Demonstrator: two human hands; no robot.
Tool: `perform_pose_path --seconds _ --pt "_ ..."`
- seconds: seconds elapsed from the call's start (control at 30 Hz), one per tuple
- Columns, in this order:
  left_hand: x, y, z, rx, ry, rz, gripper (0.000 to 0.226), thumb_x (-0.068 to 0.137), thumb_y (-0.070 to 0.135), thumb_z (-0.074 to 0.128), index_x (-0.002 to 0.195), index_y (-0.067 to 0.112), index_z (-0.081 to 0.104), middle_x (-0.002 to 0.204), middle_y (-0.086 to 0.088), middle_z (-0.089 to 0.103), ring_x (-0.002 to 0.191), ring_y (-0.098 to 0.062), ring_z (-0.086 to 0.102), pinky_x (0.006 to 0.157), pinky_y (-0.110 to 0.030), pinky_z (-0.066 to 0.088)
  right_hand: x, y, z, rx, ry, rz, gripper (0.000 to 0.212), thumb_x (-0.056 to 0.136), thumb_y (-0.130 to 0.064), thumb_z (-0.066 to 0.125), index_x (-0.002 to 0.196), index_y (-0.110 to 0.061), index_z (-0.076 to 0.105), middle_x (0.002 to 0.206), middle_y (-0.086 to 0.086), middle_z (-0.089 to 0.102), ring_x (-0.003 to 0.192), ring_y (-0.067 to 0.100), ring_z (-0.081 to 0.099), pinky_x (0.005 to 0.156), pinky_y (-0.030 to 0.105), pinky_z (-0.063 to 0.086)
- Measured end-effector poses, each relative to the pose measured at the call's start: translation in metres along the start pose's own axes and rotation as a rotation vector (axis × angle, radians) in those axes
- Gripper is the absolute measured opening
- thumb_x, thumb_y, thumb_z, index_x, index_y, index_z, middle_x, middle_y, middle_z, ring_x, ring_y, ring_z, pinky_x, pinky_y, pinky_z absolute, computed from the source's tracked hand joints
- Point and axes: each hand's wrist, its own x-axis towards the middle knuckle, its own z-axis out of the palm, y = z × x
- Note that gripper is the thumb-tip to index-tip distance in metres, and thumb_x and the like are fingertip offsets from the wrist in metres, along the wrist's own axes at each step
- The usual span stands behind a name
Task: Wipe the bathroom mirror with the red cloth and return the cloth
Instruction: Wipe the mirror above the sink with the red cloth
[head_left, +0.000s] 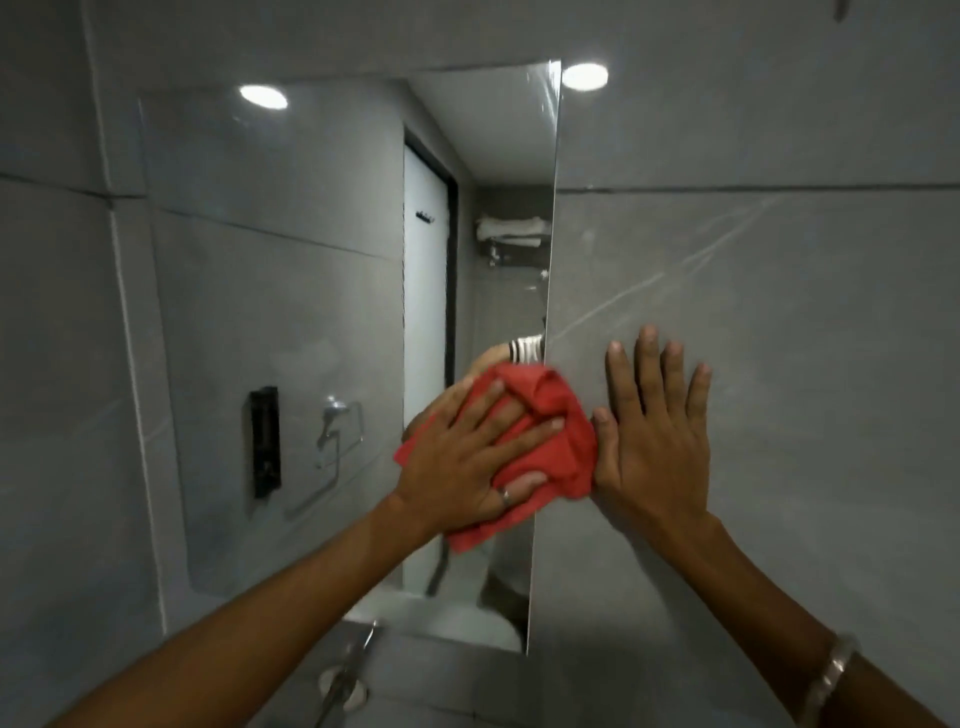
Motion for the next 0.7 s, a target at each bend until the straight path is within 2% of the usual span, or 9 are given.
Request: perform_pose_path --seconds 0.1,0.2,0.3,0.43,0.6,0.7 --pt "0.086 -0.043 -0.029 0.03 0.04 -0.106 0.07 0.1 0.066 0.036 0.16 0.031 0.029 0.171 -0.008 0.02 0.161 -0.03 0.005 0.13 -0.055 0.007 0.041 -0.012 -0.01 0.069 0.08 -0.024 0.067 0.108 -0.038 0.033 0.169 -0.017 0.014 0.178 0.006 -0.004 0.166 0.023 -0.011 0.136 0.047 -0.008" --pt "0.154 -0.079 -0.053 0.027 0.039 -0.199 0.073 0.101 0.065 0.028 0.164 0.028 0.017 0.174 -0.008 0.008 0.161 -0.03 0.0 0.13 -0.056 0.003 0.093 -0.031 -0.018 0.075 0.108 -0.039 0.067 0.108 -0.038 0.034 0.169 -0.014 0.022 0.179 0.011 0.008 0.165 0.022 -0.006 0.135 0.05 -0.003" --pt "0.192 -0.112 -0.07 0.001 0.066 -0.282 0.075 0.102 0.063 0.03 0.164 0.026 0.013 0.174 -0.007 0.003 0.161 -0.028 -0.003 0.129 -0.056 0.002 0.129 -0.045 -0.017 0.019 0.044 -0.04 0.068 0.11 -0.042 0.027 0.171 -0.017 0.013 0.179 0.01 0.002 0.166 0.026 -0.005 0.135 0.055 -0.001" --pt "0.194 -0.158 -0.077 -0.013 0.117 -0.407 0.074 0.102 0.063 0.03 0.164 0.03 0.009 0.174 -0.003 0.001 0.161 -0.026 -0.003 0.13 -0.054 -0.001 0.132 -0.046 -0.002 -0.074 0.039 -0.012 0.068 0.11 -0.047 0.018 0.171 -0.016 0.013 0.179 0.01 0.005 0.167 0.03 0.003 0.134 0.059 0.009" --pt "0.149 -0.224 -0.085 -0.02 0.129 -0.637 0.071 0.101 0.069 0.018 0.163 0.036 0.004 0.174 0.0 0.003 0.161 -0.025 -0.001 0.127 -0.046 -0.006 0.113 -0.033 0.009 -0.094 0.077 -0.072 0.072 0.109 -0.051 0.009 0.171 -0.015 0.013 0.18 0.009 0.004 0.167 0.029 0.003 0.135 0.054 0.005" --pt "0.111 -0.275 -0.093 -0.036 0.163 -0.789 0.07 0.101 0.068 0.016 0.163 0.036 0.006 0.174 -0.002 0.006 0.161 -0.029 0.003 0.128 -0.049 -0.003 0.104 -0.03 0.012 -0.096 0.088 -0.071 0.072 0.109 -0.052 0.01 0.171 -0.015 0.016 0.18 0.009 0.005 0.167 0.029 0.004 0.136 0.053 0.005"
